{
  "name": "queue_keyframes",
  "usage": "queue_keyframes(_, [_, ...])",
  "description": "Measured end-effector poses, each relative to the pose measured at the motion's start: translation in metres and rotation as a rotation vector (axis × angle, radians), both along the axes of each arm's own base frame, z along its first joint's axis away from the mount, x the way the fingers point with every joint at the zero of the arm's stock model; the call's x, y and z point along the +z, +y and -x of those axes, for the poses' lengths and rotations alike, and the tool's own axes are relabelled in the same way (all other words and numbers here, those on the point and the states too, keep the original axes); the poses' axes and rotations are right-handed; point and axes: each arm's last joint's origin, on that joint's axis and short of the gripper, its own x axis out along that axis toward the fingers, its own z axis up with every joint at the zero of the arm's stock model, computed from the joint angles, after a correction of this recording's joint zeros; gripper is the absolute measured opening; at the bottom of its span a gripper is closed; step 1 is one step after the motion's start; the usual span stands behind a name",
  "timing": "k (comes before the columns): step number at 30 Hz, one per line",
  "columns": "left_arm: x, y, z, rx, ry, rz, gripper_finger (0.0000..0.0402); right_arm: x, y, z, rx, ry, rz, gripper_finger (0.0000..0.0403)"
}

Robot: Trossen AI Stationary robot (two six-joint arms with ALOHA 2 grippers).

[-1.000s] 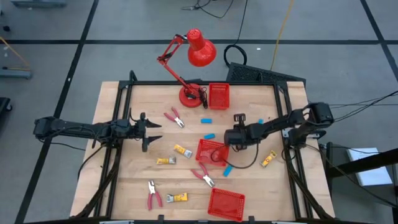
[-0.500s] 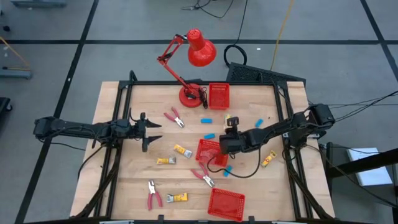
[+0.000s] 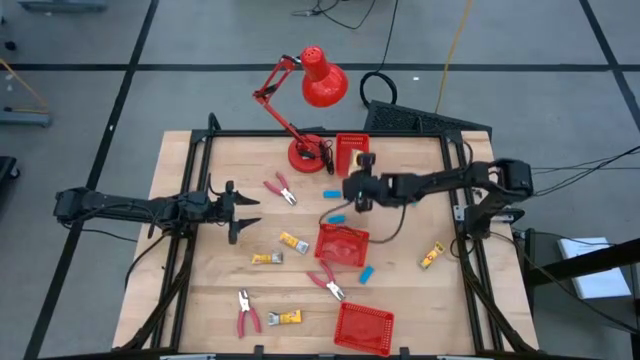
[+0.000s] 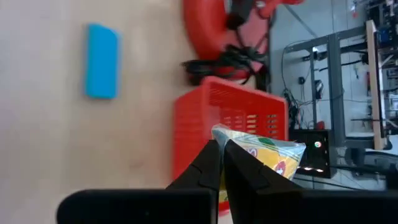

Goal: Pick & Place School Supplies
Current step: Put the yellow crayon pack into the top red basket

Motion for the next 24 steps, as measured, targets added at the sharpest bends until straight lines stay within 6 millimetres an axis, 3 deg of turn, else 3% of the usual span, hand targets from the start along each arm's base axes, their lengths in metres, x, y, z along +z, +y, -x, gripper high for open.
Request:
queue_keyframes(8, [0.000,0.000,0.000,0.001,0.000,-0.003,0.0243,0.000,-0.046,0.009,-0.025,-0.095,-0.163,0.0000])
queue_keyframes(18, [0.000,0.000,0.000,0.009,-0.001,-0.005,0.0243,0.000,-0.057,0.012,-0.014,-0.125,-0.220,0.0000])
queue_keyframes(24, [0.000,0.000,0.000,0.009,-0.001,-0.004,0.0243,0.001,-0.057,0.012,-0.010,-0.127,-0.223,0.0031])
